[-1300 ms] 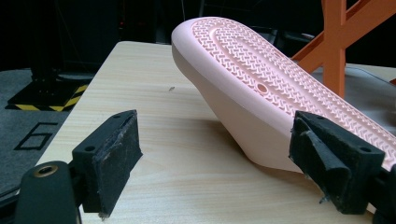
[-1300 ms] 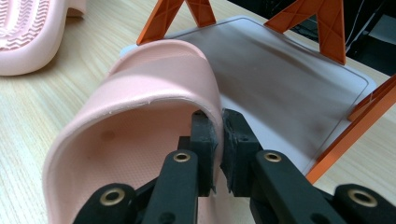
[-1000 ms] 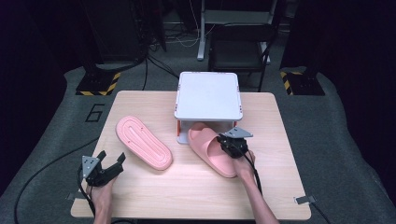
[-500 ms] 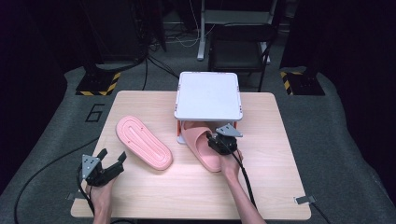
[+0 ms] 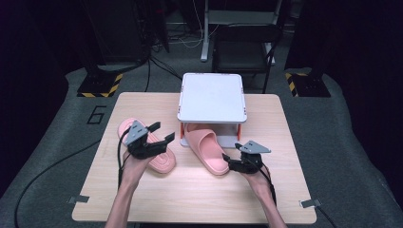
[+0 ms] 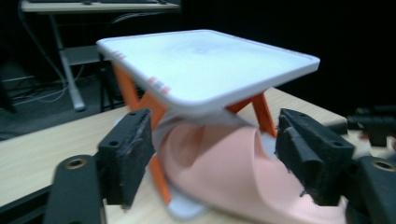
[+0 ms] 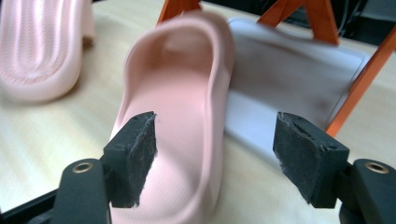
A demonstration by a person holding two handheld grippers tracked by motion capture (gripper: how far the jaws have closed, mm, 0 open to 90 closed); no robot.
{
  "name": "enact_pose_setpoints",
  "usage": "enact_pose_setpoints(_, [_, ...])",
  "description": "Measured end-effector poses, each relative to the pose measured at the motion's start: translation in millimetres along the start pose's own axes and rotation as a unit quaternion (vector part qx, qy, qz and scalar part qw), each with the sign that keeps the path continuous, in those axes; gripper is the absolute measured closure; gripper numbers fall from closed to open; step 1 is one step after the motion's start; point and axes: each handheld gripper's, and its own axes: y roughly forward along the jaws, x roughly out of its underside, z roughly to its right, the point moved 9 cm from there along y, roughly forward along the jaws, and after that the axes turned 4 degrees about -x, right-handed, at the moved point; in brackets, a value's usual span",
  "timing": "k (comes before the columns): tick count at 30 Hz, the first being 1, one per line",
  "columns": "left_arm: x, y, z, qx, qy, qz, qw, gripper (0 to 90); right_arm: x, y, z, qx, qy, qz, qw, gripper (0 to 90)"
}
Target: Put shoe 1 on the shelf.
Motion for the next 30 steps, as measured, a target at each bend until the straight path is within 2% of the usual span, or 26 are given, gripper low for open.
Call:
enact_pose_setpoints(2, [-8.0, 21.4, 2.9, 0.009, 0.000, -0.007, 0.9999, 31.9, 12.9, -5.5, -3.2, -0.012, -0.004, -0.010, 0.9999, 29.3])
enact_pose_setpoints(3, [-13.9, 35.5, 4.6, 0.011, 0.010, -0.005, 0.9999, 33.4, 22.3, -8.9, -6.0, -0.021, -0.015, -0.017, 0.9995, 29.3])
enact_pose_setpoints(4, [-17.4, 43.3, 4.7, 0.008, 0.011, -0.001, 0.9999, 33.9, 27.2, -10.2, -8.7, -0.029, -0.017, -0.018, 0.9993, 29.3])
enact_pose_setpoints(5, [-17.4, 43.3, 4.7, 0.008, 0.011, -0.001, 0.9999, 33.8, 27.2, -10.2, -8.7, -0.029, -0.017, -0.018, 0.9993, 29.3])
enact_pose_setpoints(7, [-23.2, 53.8, 5.2, 0.005, 0.014, -0.004, 0.9999, 34.0, 37.0, -12.4, -12.9, -0.035, -0.026, -0.028, 0.9987, 29.3])
enact_pose_setpoints(8, [-28.8, 63.8, 7.3, 0.008, 0.018, -0.002, 0.9998, 34.5, 42.6, -13.3, -15.5, -0.039, -0.042, -0.037, 0.9977, 29.3])
enact_pose_setpoints(9, [-28.8, 63.8, 7.3, 0.008, 0.018, -0.002, 0.9998, 34.6, 42.6, -13.3, -15.5, -0.039, -0.042, -0.037, 0.9977, 29.3])
enact_pose_setpoints(10, [-31.6, 73.7, 11.0, 0.014, 0.027, -0.017, 0.9994, 35.0, 48.1, -12.2, -20.9, -0.049, -0.042, -0.048, 0.9967, 29.4])
enact_pose_setpoints(12, [-31.8, 77.7, 12.5, 0.016, 0.032, -0.022, 0.9991, 35.5, 49.8, -11.1, -22.7, -0.049, -0.048, -0.054, 0.9962, 29.8])
enact_pose_setpoints(15, [-27.1, 91.5, 9.0, 0.006, 0.032, -0.049, 0.9983, 37.2, 54.8, -3.3, -24.8, -0.042, -0.070, -0.071, 0.9941, 32.2])
enact_pose_setpoints(16, [-25.0, 95.1, 7.9, 0.000, 0.030, -0.049, 0.9983, 37.2, 56.3, -1.3, -25.3, -0.042, -0.065, -0.075, 0.9941, 32.3])
enact_pose_setpoints(17, [-21.4, 97.2, 7.0, -0.001, 0.030, -0.061, 0.9977, 37.4, 59.0, 0.4, -25.5, -0.046, -0.064, -0.093, 0.9925, 32.4])
enact_pose_setpoints(18, [-21.4, 97.2, 7.0, -0.001, 0.030, -0.061, 0.9977, 37.4, 59.0, 0.4, -25.5, -0.046, -0.064, -0.093, 0.9925, 32.4])
enact_pose_setpoints(19, [-19.3, 98.9, 6.7, 0.003, 0.020, -0.061, 0.9979, 37.4, 58.7, 2.6, -25.5, -0.046, -0.062, -0.096, 0.9924, 31.4])
enact_pose_setpoints(20, [-17.9, 100.0, 3.4, 0.004, 0.010, -0.063, 0.9980, 38.2, 55.2, 6.5, -26.2, -0.047, -0.069, -0.089, 0.9925, 32.2])
enact_pose_setpoints(21, [-17.9, 100.8, 2.3, 0.001, 0.006, -0.057, 0.9983, 38.5, 54.4, 8.0, -27.6, -0.048, -0.065, -0.089, 0.9928, 32.4])
enact_pose_setpoints(24, [-17.4, 99.8, 2.0, 0.002, 0.012, -0.063, 0.9980, 39.3, 46.4, 15.6, -29.8, -0.047, -0.066, -0.074, 0.9940, 32.5])
enact_pose_setpoints(27, [-17.5, 99.6, 1.7, -0.001, 0.011, -0.062, 0.9980, 39.6, 40.9, 21.3, -30.4, -0.041, -0.067, -0.069, 0.9945, 32.3])
enact_pose_setpoints(30, [-17.9, 100.2, 1.5, -0.001, 0.008, -0.058, 0.9983, 39.8, 27.6, 33.9, -33.8, -0.036, -0.055, -0.055, 0.9963, 32.9])
